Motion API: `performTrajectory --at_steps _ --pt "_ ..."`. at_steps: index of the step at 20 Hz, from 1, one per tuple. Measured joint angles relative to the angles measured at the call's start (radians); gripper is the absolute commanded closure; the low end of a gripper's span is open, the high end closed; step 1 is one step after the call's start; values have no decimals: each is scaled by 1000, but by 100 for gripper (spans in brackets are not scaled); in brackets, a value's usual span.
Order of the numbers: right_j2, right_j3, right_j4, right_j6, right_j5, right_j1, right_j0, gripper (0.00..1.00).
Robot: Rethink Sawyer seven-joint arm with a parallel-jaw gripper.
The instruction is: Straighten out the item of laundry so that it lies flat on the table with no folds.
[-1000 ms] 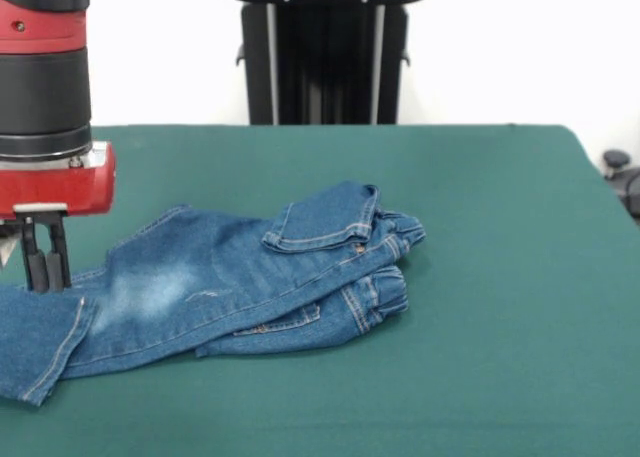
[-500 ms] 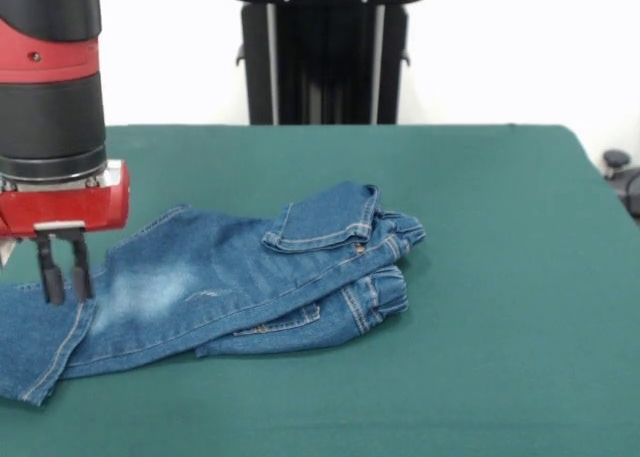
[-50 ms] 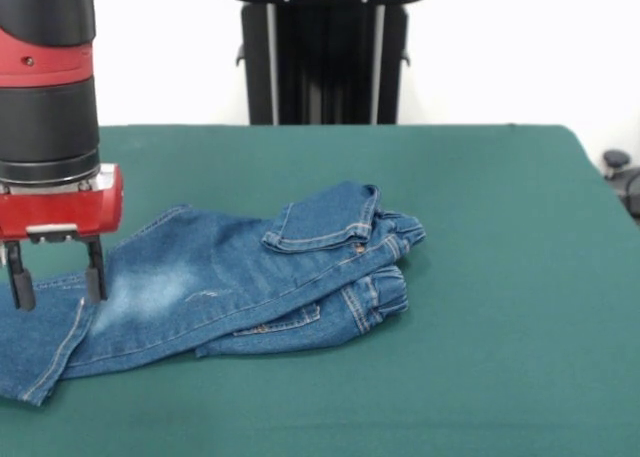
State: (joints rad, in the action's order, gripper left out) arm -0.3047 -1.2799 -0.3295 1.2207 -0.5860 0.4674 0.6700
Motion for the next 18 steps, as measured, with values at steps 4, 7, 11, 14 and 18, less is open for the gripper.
performTrajectory --at_steps 4,7,11,14,18 --pt "0 0 0 0 8 0 2 0" --pt "0 0 0 0 10 1 1 0" --pt "5 0 0 0 10 2 -7 0" --pt "15 2 0 0 9 2 -19 0" --pt "33 10 1 0 9 2 -40 0"
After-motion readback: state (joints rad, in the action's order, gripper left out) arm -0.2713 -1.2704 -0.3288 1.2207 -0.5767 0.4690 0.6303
